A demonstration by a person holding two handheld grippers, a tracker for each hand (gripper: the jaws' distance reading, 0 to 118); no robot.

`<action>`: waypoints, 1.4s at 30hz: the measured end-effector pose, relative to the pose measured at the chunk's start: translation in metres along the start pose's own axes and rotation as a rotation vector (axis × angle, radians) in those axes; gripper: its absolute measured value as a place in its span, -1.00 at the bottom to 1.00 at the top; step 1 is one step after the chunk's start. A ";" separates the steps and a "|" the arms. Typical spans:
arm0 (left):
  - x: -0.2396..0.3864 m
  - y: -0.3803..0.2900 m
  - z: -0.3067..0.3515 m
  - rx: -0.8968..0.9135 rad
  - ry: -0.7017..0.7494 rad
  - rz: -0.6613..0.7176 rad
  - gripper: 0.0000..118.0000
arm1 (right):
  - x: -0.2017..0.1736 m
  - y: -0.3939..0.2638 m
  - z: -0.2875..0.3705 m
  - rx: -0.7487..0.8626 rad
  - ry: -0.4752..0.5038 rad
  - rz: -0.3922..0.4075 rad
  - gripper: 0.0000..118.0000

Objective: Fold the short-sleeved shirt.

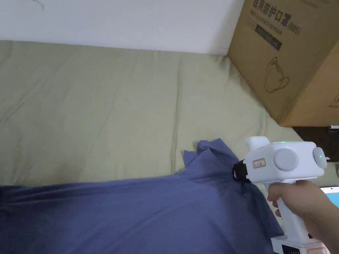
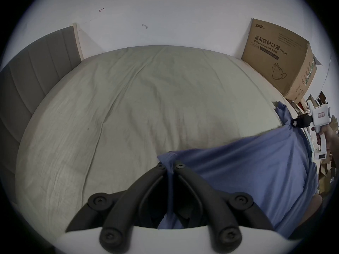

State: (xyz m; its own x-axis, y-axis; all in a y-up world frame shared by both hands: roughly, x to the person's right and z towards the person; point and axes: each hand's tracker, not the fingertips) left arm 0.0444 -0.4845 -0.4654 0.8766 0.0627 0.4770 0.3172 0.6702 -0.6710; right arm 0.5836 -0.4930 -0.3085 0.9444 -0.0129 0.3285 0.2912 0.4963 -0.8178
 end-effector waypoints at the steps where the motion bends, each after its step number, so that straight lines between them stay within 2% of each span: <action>1: 0.000 0.001 0.004 0.002 -0.002 -0.004 -0.96 | 0.003 -0.002 0.007 0.007 0.047 -0.026 -1.00; 2: 0.000 0.001 0.009 0.006 -0.003 -0.010 -0.96 | 0.005 -0.003 0.015 0.004 0.068 -0.033 -1.00; 4: -0.001 0.003 0.023 0.016 -0.014 -0.010 -0.96 | 0.004 -0.007 0.036 0.050 0.035 -0.019 -1.00; 7: -0.005 0.006 0.056 0.046 -0.041 0.000 -0.96 | 0.008 -0.018 0.083 0.126 0.091 -0.045 -1.00; 10: -0.008 0.002 0.100 0.080 -0.077 -0.001 -0.96 | 0.009 -0.037 0.138 0.197 0.113 -0.007 -1.00; 12: -0.011 -0.006 0.130 0.092 -0.097 -0.005 -0.96 | 0.008 -0.059 0.179 0.233 0.149 -0.013 -1.00; 15: -0.015 -0.029 0.170 0.095 -0.126 0.004 -0.96 | 0.006 -0.096 0.216 0.223 0.186 0.003 -1.00; 18: -0.017 -0.064 0.195 0.073 -0.139 -0.010 -0.96 | 0.002 -0.145 0.237 0.200 0.170 0.054 -1.00; 24: -0.033 -0.140 0.200 -0.009 -0.166 -0.011 -0.96 | -0.007 -0.228 0.232 0.117 0.180 0.082 -1.00; 28: -0.031 -0.177 0.179 -0.094 -0.159 0.035 -0.96 | -0.013 -0.262 0.198 0.039 0.116 0.137 -1.00; 33: -0.031 -0.196 0.165 -0.105 -0.172 0.110 -0.95 | -0.005 -0.278 0.171 0.018 0.109 0.068 -1.00; 34: -0.032 -0.196 0.166 -0.100 -0.172 0.113 -0.88 | -0.005 -0.279 0.169 0.017 0.105 0.065 -0.98; 35: -0.032 -0.196 0.166 -0.099 -0.171 0.119 -0.76 | -0.006 -0.281 0.168 0.018 0.102 0.073 -0.88; 36: -0.031 -0.195 0.168 -0.099 -0.173 0.124 -0.52 | -0.007 -0.282 0.169 0.036 0.088 0.096 -0.68; 37: -0.031 -0.194 0.171 -0.102 -0.170 0.124 0.20 | -0.008 -0.283 0.171 0.059 0.056 0.110 -0.29; 38: -0.032 -0.192 0.174 -0.123 -0.141 0.111 0.78 | -0.007 -0.283 0.174 0.070 0.029 0.108 0.13; 39: -0.033 -0.189 0.179 -0.163 -0.112 0.097 1.00 | -0.007 -0.283 0.179 0.076 0.015 0.089 0.49; 40: -0.036 -0.188 0.185 -0.157 -0.123 0.109 0.98 | -0.005 -0.283 0.185 0.084 -0.020 0.067 0.55; 42: -0.043 -0.186 0.215 -0.017 -0.245 0.146 0.94 | -0.004 -0.285 0.210 0.172 -0.014 0.041 0.55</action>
State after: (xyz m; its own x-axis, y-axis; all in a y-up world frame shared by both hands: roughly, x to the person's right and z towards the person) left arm -0.1300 -0.4523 -0.2392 0.8003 0.3359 0.4967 0.2022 0.6287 -0.7509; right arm 0.4654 -0.4525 0.0224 0.9524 0.0220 0.3042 0.2210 0.6374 -0.7382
